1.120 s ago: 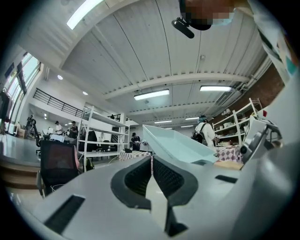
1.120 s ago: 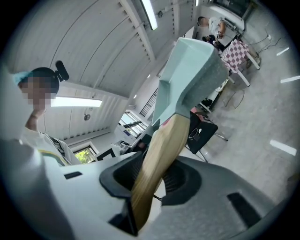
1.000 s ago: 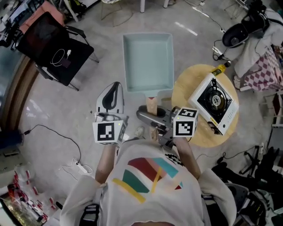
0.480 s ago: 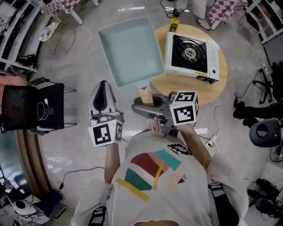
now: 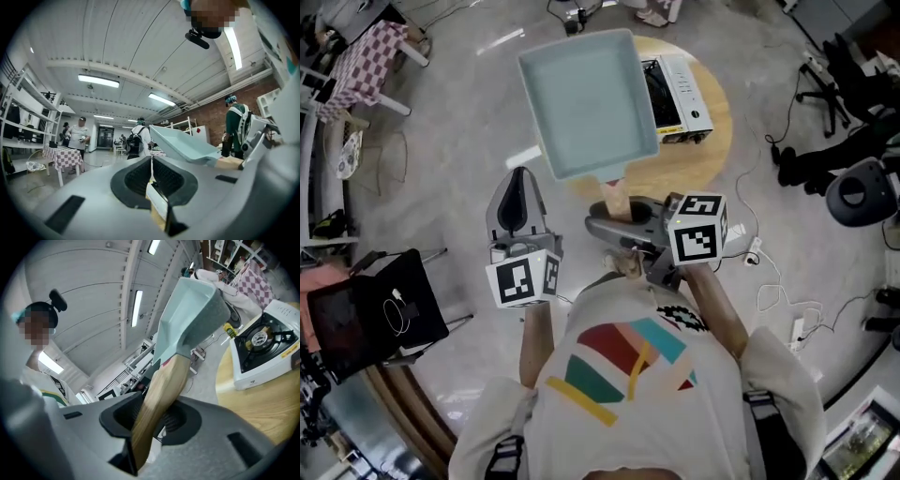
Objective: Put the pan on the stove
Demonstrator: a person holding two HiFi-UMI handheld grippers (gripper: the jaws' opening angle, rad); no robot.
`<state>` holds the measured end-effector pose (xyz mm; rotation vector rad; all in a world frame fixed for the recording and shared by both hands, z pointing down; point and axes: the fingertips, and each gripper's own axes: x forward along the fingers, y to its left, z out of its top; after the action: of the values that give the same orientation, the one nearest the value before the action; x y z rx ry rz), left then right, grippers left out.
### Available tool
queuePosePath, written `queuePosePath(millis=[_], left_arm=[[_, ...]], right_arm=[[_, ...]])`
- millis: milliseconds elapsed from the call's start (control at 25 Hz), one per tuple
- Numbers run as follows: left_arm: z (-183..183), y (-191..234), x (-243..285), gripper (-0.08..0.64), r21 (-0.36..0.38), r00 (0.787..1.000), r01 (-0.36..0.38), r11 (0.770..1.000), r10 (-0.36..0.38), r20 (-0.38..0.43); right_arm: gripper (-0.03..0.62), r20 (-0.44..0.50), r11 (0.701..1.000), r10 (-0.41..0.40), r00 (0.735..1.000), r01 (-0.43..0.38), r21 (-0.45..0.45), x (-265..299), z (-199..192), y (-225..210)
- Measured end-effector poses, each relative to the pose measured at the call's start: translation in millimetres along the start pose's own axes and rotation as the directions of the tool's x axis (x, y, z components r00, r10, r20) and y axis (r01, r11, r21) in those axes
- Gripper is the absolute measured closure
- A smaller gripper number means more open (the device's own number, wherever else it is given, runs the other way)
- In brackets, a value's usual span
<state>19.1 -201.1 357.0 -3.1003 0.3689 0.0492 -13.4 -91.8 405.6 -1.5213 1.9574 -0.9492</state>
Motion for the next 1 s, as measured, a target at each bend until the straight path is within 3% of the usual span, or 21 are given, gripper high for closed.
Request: queuePosePath(millis=[240, 760, 1000], left_arm=[[-0.8, -72.2, 58.7, 0.548, -0.009, 0.996, 0.093, 0.996, -0.093, 0.008], [-5.0, -179.2, 162.7, 0.548, -0.019, 0.998, 0.037, 0.999, -0.036, 0.048], [6.4, -213.0, 180.6, 0.548, 0.068, 0.999, 0.033, 0.997, -0.033, -0.007]], right_arm=[[0.486, 0.076, 0.998, -0.068, 0.995, 0.067, 0.016, -71.8, 35.9, -32.8], [0.486, 0.017, 0.999, -0.034, 0.999, 0.034, -0.037, -185.1, 119.0, -103.7], [0.485, -0.046, 0.999, 0.011, 0.999, -0.013, -0.045, -201.4, 133.8, -115.2]])
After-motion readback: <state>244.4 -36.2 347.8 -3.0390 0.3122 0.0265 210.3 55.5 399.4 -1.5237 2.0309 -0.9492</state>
